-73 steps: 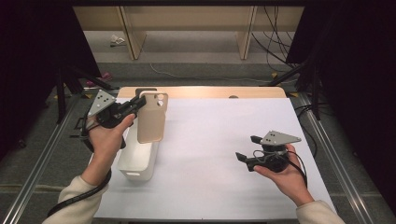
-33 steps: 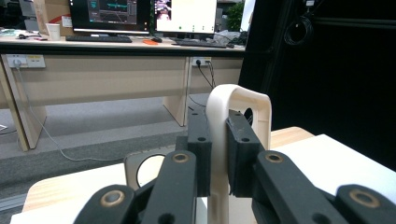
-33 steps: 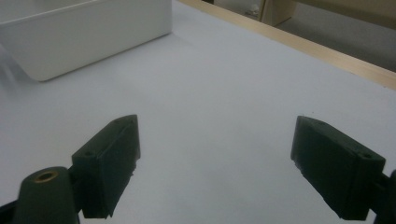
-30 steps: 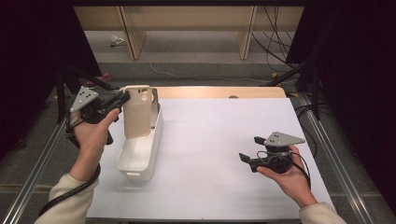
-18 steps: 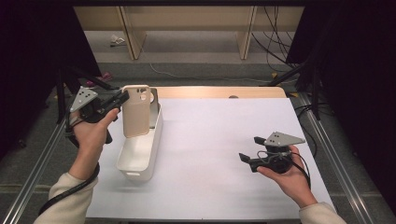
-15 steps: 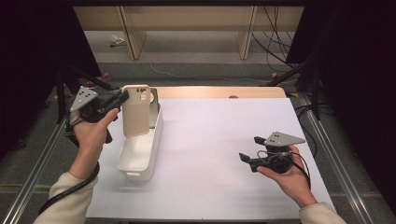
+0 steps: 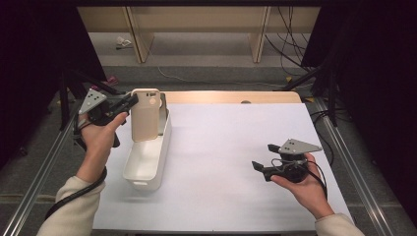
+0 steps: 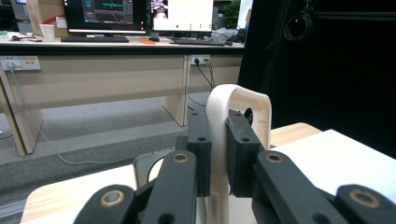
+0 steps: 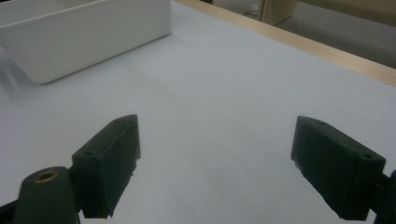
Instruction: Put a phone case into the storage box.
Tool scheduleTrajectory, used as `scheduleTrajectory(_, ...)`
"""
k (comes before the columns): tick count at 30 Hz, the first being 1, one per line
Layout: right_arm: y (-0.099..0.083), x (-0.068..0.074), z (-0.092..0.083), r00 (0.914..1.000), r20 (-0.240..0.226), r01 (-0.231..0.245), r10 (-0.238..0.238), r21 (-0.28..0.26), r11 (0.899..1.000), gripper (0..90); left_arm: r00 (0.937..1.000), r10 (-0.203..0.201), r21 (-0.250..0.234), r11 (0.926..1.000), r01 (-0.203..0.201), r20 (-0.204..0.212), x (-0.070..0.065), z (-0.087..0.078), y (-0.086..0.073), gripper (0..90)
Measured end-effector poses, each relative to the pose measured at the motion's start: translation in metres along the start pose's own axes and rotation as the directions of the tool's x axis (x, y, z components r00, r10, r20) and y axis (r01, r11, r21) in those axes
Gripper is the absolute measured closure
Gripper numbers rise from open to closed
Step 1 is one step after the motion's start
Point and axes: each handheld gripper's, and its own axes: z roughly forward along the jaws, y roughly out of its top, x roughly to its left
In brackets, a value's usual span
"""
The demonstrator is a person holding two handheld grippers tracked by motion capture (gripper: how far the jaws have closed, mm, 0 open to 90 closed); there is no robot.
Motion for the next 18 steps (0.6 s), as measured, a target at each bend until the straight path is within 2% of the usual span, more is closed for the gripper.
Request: scheduleTrajectory(18,0.000,0.000,0.000,1.0000,-0.003,-0.002,0.002,0.000,1.000,16.4,1.0000,-0.001,0.045,0.9990,0.001,-0.003,0.012,0.018,-0.010,81.5)
